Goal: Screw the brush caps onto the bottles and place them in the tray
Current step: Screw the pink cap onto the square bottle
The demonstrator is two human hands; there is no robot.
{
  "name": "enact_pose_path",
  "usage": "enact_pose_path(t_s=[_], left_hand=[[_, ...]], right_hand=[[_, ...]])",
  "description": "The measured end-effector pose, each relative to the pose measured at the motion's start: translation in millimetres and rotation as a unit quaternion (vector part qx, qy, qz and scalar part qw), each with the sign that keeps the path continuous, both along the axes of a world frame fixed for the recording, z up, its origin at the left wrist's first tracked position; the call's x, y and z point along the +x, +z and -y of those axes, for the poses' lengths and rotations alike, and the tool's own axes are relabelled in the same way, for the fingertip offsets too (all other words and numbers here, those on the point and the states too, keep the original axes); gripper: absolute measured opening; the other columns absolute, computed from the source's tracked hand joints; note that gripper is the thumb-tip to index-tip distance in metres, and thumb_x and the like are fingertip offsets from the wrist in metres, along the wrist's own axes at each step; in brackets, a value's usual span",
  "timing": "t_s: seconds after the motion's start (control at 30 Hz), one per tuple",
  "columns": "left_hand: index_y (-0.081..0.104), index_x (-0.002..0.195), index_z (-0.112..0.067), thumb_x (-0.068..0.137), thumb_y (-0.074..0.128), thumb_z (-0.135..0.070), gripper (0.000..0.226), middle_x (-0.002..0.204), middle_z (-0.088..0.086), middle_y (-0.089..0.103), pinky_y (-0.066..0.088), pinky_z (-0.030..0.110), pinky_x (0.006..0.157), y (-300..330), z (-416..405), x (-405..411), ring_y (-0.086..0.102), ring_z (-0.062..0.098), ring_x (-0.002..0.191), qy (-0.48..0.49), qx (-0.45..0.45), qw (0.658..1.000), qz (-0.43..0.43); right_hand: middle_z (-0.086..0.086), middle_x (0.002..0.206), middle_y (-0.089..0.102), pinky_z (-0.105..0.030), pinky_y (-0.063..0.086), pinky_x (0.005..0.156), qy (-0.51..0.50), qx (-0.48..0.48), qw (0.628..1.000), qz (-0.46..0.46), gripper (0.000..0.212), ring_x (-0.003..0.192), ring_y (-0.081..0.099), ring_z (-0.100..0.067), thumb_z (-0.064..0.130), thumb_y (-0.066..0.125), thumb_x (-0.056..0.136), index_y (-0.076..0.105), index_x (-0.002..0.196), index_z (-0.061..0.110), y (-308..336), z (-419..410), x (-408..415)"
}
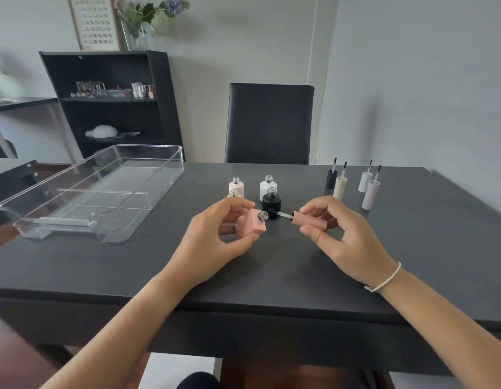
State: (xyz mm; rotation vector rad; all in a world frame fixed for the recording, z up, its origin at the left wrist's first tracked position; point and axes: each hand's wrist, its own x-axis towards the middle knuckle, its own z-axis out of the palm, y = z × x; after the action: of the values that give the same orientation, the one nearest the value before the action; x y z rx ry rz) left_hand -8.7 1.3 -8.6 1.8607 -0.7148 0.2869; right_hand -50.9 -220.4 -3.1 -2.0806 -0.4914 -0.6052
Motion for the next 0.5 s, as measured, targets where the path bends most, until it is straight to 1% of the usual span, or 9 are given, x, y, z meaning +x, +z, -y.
enact_pose_path(t_s=[0.07,0.13,0.23,0.33,0.43,0.5], left_hand=[[0.06,0.101,-0.038,0.072,0.075,-0.013,0.04,0.096,-0.014,0.064,0.049,0.012,0.076,0.4,0.3,-0.9,0.063,0.006,0.092,-0.005,-0.004,1.0,0.0],[0.061,0.101,-0.037,0.073,0.075,-0.012,0.04,0.098,-0.013,0.065,0.05,0.013,0.076,0.9,0.8,-1.5,0.063,0.006,0.091,-0.008,-0.007,1.0,0.001],[0.061,0.102,-0.038,0.073,0.074,-0.012,0.042,0.101,-0.013,0.065,0.05,0.013,0.077,2.1,0.6,-2.7,0.062,0.005,0.092,-0.007,0.003,1.0,0.01],[0.062,0.105,-0.034,0.074,0.074,-0.013,0.04,0.102,-0.019,0.064,0.05,0.014,0.078,3.0,-0.6,-3.0,0.062,0.004,0.093,-0.01,0.014,1.0,0.014],[0.062,0.107,-0.032,0.075,0.073,-0.014,0.038,0.104,-0.017,0.064,0.051,0.016,0.08,3.4,-1.0,-2.3,0.062,0.006,0.094,-0.011,0.024,0.999,0.018],[0.062,0.107,-0.032,0.075,0.073,-0.014,0.039,0.105,-0.015,0.064,0.052,0.017,0.08,3.6,-1.2,-1.9,0.062,0.006,0.095,-0.01,0.026,0.999,0.019]], right_hand=[[0.003,0.085,0.062,-0.01,0.043,0.07,0.003,0.002,1.0,0.008,0.025,0.079,0.055,-0.012,0.004,0.065,0.081,0.058,0.093,0.024,0.9,0.5,-1.8],[0.004,0.085,0.062,-0.01,0.044,0.07,0.007,0.002,1.0,0.014,0.025,0.08,0.056,-0.009,0.002,0.064,0.081,0.058,0.093,0.023,1.9,0.6,-2.6],[0.004,0.084,0.063,-0.01,0.044,0.068,0.008,0.001,1.0,0.022,0.024,0.079,0.056,-0.009,0.001,0.064,0.081,0.058,0.093,0.021,3.0,0.4,-2.7],[0.004,0.085,0.063,-0.01,0.045,0.068,0.007,-0.004,1.0,0.028,0.02,0.079,0.057,-0.008,0.008,0.063,0.081,0.057,0.093,0.023,3.5,-0.7,-2.9],[0.003,0.086,0.063,-0.01,0.044,0.068,0.007,-0.003,1.0,0.027,0.021,0.079,0.057,-0.009,0.008,0.062,0.081,0.057,0.093,0.025,3.2,-0.7,-2.1],[0.001,0.087,0.064,-0.01,0.045,0.068,0.006,-0.007,1.0,0.029,0.018,0.079,0.057,-0.01,0.011,0.061,0.08,0.057,0.093,0.024,3.1,-0.8,-1.8]])
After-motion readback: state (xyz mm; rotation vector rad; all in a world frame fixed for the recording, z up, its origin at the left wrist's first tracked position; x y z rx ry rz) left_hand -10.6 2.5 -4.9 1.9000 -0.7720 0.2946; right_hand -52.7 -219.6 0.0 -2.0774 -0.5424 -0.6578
